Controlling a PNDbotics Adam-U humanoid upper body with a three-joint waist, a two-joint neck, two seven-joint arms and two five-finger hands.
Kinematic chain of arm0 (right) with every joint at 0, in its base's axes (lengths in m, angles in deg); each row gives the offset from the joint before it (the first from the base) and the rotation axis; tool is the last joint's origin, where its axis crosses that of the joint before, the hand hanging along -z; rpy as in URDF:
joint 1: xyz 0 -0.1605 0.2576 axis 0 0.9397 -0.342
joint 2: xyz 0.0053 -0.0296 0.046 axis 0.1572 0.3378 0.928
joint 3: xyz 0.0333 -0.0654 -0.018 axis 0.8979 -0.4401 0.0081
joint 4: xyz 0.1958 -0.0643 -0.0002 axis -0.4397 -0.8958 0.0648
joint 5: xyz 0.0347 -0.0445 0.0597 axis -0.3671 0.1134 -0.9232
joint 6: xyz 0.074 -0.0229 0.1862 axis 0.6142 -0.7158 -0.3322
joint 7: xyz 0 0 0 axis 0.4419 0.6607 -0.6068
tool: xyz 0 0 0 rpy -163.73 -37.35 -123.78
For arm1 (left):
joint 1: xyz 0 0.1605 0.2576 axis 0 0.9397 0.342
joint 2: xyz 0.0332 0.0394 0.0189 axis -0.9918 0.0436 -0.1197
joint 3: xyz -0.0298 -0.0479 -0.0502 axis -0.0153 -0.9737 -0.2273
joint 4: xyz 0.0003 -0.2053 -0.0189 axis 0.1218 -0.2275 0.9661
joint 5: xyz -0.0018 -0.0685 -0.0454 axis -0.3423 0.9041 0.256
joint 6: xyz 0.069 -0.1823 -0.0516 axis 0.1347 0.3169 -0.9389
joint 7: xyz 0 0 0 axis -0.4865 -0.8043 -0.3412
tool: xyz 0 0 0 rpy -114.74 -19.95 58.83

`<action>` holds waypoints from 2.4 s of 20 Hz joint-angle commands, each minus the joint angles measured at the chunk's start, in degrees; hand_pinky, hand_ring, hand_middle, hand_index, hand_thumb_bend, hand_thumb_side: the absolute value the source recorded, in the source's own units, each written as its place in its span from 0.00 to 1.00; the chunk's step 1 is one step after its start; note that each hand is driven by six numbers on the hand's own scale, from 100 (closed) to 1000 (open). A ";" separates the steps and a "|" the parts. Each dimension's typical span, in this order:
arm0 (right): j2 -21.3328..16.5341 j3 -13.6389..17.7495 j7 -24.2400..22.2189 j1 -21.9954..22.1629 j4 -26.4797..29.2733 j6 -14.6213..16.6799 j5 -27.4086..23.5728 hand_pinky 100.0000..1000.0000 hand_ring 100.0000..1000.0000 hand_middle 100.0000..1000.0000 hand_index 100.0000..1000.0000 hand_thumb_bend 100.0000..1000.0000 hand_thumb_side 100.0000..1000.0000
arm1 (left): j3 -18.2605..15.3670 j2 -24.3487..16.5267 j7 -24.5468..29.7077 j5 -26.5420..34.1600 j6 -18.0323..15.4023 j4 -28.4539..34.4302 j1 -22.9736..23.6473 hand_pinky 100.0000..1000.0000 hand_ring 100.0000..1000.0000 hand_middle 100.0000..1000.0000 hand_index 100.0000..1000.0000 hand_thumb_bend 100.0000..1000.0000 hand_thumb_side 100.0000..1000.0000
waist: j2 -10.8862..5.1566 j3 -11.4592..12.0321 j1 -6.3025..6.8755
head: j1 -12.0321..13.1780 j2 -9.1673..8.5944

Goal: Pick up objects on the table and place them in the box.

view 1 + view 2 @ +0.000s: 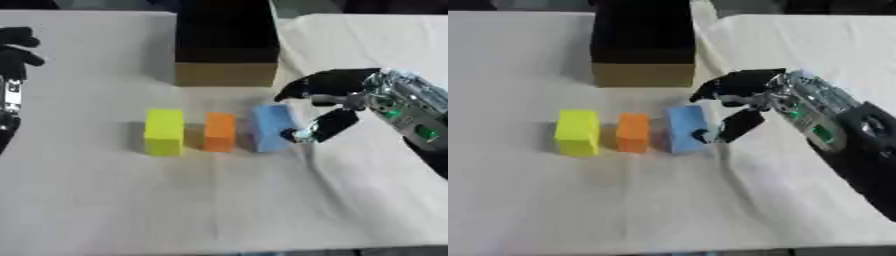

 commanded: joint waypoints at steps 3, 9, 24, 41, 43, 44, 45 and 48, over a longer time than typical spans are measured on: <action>-0.22 -0.10 -0.43 -1.34 -0.31 0.00 -0.94 0.96 0.96 0.91 1.00 0.20 0.85 | -0.17 -1.34 0.62 -0.33 0.03 0.80 -0.48 0.68 0.53 0.59 0.76 0.00 0.90 | -0.90 0.11 0.09 | -0.01 0.15; 1.14 -0.26 0.24 -1.52 -0.82 -0.24 1.69 0.96 0.96 0.91 1.00 0.24 0.87 | -0.11 -1.20 0.77 -0.29 0.05 0.80 -0.58 0.68 0.53 0.60 0.76 0.01 0.90 | -0.77 0.46 0.18 | -0.09 -0.22; 1.40 0.60 3.76 -1.77 -0.69 -0.56 -2.14 0.89 0.89 0.72 0.84 0.00 0.81 | -0.16 -1.20 1.07 -0.29 0.28 0.80 -0.43 0.67 0.53 0.59 0.76 0.01 0.91 | -0.78 0.35 0.21 | -0.01 -0.20; 0.95 7.40 5.12 -9.70 0.39 -4.91 -1.70 0.84 0.81 0.65 0.77 0.00 0.72 | -0.14 -1.37 1.73 -0.61 0.26 0.80 -0.40 0.67 0.53 0.60 0.76 0.00 0.91 | -0.33 0.03 0.36 | -0.65 -0.65; 2.03 8.38 5.61 -11.80 -0.18 -5.31 0.49 0.84 0.81 0.64 0.77 0.00 0.70 | -0.08 -1.35 1.79 -0.65 0.17 0.80 -0.53 0.68 0.53 0.60 0.76 0.00 0.91 | 0.05 0.29 0.40 | -1.04 -1.01; 2.69 8.78 5.85 -12.86 -0.61 -5.36 1.65 0.84 0.81 0.64 0.77 0.00 0.70 | -0.05 -1.34 1.83 -0.68 0.13 0.80 -0.60 0.68 0.53 0.60 0.76 0.00 0.91 | 0.26 0.44 0.44 | -1.19 -1.19; 3.55 9.27 6.07 -14.15 -1.16 -5.36 2.94 0.84 0.81 0.64 0.77 0.00 0.69 | -0.03 -1.32 1.87 -0.72 0.08 0.80 -0.70 0.68 0.53 0.60 0.76 0.00 0.91 | 0.52 0.67 0.47 | -1.44 -1.43; 6.04 10.55 6.45 -17.35 -3.66 -5.25 6.62 0.83 0.80 0.65 0.77 0.00 0.67 | 0.09 -1.23 1.98 -0.77 -0.04 0.80 -1.00 0.68 0.53 0.60 0.76 0.00 0.91 | 1.17 1.23 0.53 | -2.10 -2.19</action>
